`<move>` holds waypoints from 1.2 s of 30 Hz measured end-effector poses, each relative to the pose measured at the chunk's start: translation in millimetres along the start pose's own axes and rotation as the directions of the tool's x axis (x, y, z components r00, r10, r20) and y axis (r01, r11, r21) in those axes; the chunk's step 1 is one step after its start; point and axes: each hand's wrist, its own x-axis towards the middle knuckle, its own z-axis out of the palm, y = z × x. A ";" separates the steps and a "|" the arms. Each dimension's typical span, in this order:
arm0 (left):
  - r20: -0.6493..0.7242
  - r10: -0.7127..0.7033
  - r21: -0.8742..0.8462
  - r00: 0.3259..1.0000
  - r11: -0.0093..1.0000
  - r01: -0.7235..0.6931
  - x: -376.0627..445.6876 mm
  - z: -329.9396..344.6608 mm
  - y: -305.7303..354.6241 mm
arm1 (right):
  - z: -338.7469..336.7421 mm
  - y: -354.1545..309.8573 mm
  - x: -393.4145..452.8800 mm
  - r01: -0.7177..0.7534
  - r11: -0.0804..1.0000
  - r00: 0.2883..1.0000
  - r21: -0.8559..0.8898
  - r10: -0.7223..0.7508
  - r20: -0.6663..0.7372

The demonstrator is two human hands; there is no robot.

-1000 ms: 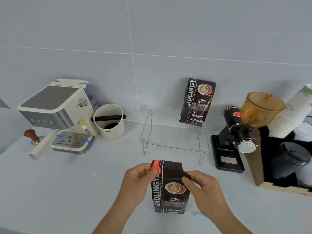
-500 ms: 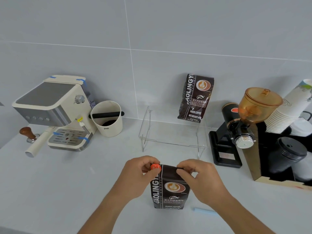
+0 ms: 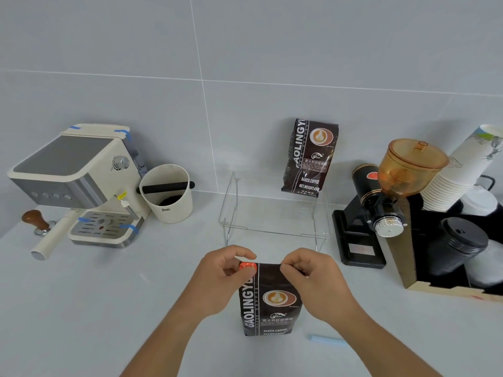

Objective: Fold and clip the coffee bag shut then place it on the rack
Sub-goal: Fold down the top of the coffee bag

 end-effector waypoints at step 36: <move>0.233 0.081 0.317 0.969 0.936 -0.154 12.4 -3.9 -17.4 | -32.3 26.3 18.5 0.376 0.876 0.867 -0.303 -0.217 0.448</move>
